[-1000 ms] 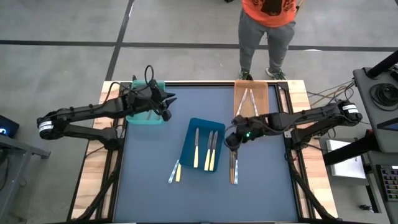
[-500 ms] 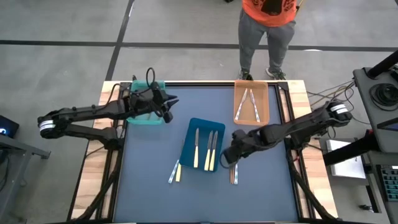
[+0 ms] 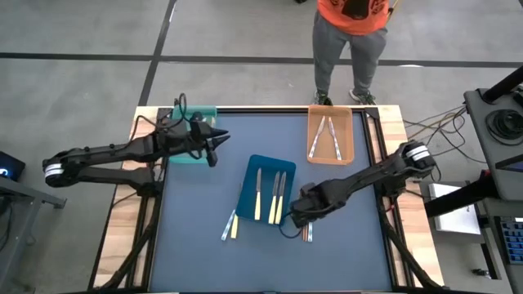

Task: Sort silverware by color (type)
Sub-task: Put the right blue and white knife into the orange bin

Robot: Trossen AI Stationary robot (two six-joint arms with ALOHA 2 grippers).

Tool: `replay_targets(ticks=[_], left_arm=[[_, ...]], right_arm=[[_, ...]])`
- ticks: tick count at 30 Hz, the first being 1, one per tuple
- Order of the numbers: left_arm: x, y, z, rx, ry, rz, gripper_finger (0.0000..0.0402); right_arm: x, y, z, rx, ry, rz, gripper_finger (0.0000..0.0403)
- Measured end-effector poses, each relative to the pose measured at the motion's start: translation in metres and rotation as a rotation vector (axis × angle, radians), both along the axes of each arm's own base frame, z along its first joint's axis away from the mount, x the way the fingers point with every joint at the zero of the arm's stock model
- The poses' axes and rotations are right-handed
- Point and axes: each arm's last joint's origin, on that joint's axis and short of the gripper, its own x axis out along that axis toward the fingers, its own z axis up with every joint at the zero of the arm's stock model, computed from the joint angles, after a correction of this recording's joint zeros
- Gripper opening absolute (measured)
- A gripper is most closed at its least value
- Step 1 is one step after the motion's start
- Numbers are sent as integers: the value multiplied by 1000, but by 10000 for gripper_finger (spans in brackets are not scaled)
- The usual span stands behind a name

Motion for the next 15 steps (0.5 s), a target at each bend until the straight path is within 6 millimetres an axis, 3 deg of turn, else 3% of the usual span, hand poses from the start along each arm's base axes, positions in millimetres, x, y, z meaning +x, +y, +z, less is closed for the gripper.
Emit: replay_targets(ticks=[8, 15], left_arm=[[-15, -5, 2, 7, -22, -4, 64], [-21, -8, 1, 19, -32, -6, 64]], right_arm=[[9, 5, -18, 48, 79, 15, 118], [8, 4, -22, -7, 74, -4, 170]])
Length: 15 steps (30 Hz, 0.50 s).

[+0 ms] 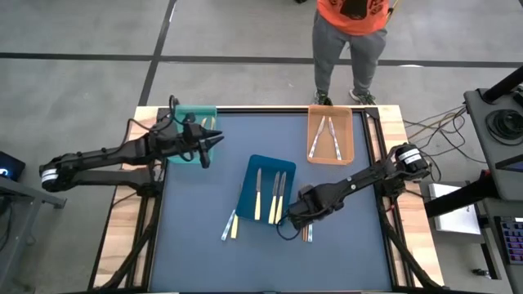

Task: Sort silverware by color (type)
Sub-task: Put the right blue and white knife into the orange bin

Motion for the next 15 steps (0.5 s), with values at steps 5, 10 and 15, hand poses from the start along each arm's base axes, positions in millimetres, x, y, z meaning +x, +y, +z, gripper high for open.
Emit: replay_targets(ticks=[5, 10, 15], left_arm=[[-2, -1, 2, 11, -10, -1, 64], [-2, 0, 1, 11, -9, -1, 64], [-2, -1, 2, 14, -8, -1, 64]], right_arm=[[1, -2, -3, -72, -17, 0, 181], [-1, -4, -9, -118, -16, -8, 176], [-4, -5, -13, -128, -6, -10, 176]])
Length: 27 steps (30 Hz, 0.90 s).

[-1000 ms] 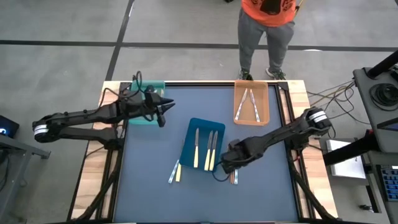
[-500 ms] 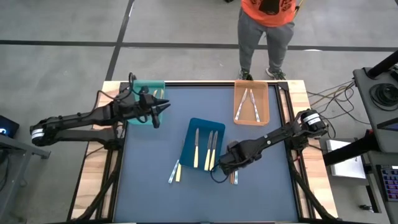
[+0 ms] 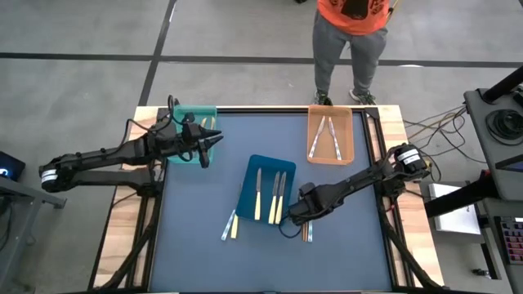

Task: Sort silverware by color (type)
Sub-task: Put the right blue and white knife into the orange bin

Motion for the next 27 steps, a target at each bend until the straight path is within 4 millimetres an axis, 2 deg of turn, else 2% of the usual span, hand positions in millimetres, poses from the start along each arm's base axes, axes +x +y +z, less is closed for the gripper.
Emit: replay_targets(ticks=[9, 14, 20, 27], left_arm=[[0, 0, 0, 1, -3, 0, 64], [0, 0, 1, 5, -14, 0, 64], [3, 1, 0, 14, -7, -2, 64], [3, 1, 15, 66, -86, -5, 64]], right_arm=[[-7, -2, -24, 5, -39, -6, 173], [-11, -3, -29, 5, -31, 5, 169], [-20, -8, -24, 1, 36, 84, 160], [-26, -15, -11, 4, 43, 106, 141]])
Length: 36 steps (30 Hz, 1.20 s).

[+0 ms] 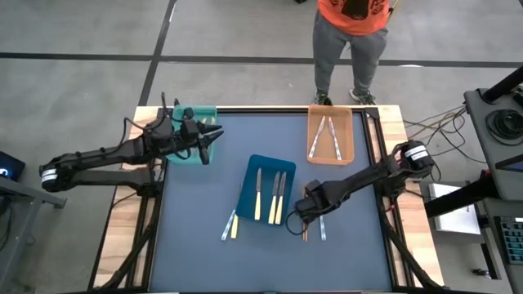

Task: Sort silverware by color (type)
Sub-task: Put the right blue and white knife into the orange bin

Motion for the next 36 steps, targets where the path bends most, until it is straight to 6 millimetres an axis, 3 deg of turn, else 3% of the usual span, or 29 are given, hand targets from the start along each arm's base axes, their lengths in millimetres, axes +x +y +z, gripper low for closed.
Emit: replay_targets(ticks=[13, 22, 28, 36], left_arm=[[-1, -2, 25, 13, -86, -33, 64], [0, -1, 26, 30, -98, -39, 64], [1, -1, 26, 26, -95, -42, 64], [1, -1, 25, 30, -87, -43, 64]], right_arm=[[-23, -12, 52, 14, -104, 36, 129], [-49, -19, 97, 90, -295, -147, 110], [-47, -17, 95, 144, -266, -181, 130], [-30, -12, 64, 103, -145, -195, 183]])
